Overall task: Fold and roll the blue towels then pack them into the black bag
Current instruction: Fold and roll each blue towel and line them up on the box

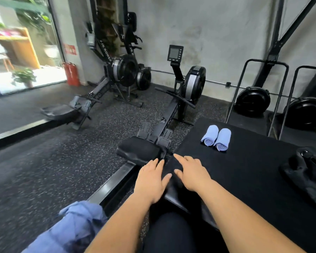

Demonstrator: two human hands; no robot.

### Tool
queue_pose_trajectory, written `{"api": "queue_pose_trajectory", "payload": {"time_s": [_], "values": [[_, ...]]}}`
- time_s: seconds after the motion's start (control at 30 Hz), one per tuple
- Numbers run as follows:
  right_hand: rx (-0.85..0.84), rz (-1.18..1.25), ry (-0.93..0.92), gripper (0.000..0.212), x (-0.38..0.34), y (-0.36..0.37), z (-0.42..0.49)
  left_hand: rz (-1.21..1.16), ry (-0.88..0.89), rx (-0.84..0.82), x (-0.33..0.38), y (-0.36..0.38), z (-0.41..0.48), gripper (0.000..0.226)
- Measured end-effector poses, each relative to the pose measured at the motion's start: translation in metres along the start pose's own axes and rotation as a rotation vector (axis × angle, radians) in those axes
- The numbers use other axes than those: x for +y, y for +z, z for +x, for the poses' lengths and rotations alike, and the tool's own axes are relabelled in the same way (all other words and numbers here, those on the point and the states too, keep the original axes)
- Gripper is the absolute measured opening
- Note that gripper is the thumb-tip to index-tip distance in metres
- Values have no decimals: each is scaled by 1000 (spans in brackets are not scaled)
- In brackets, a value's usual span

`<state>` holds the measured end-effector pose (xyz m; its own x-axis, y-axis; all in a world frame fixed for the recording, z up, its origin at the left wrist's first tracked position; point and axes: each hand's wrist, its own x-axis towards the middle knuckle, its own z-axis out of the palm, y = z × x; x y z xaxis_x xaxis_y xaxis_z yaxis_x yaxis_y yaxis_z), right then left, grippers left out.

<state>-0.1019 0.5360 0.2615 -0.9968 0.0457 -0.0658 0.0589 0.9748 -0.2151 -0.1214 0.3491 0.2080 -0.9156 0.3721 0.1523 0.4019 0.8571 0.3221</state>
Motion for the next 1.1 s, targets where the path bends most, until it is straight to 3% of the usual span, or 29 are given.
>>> {"api": "queue_pose_trajectory", "payload": {"time_s": [0.57,1.1], "values": [[-288,-6,-380,67,-170,120,-66,-38,-457,-135,-154,40,-232,75],[-545,-154,-487,65,-228,209,-49,-102,-696,-267,-225,81,-281,75]]}}
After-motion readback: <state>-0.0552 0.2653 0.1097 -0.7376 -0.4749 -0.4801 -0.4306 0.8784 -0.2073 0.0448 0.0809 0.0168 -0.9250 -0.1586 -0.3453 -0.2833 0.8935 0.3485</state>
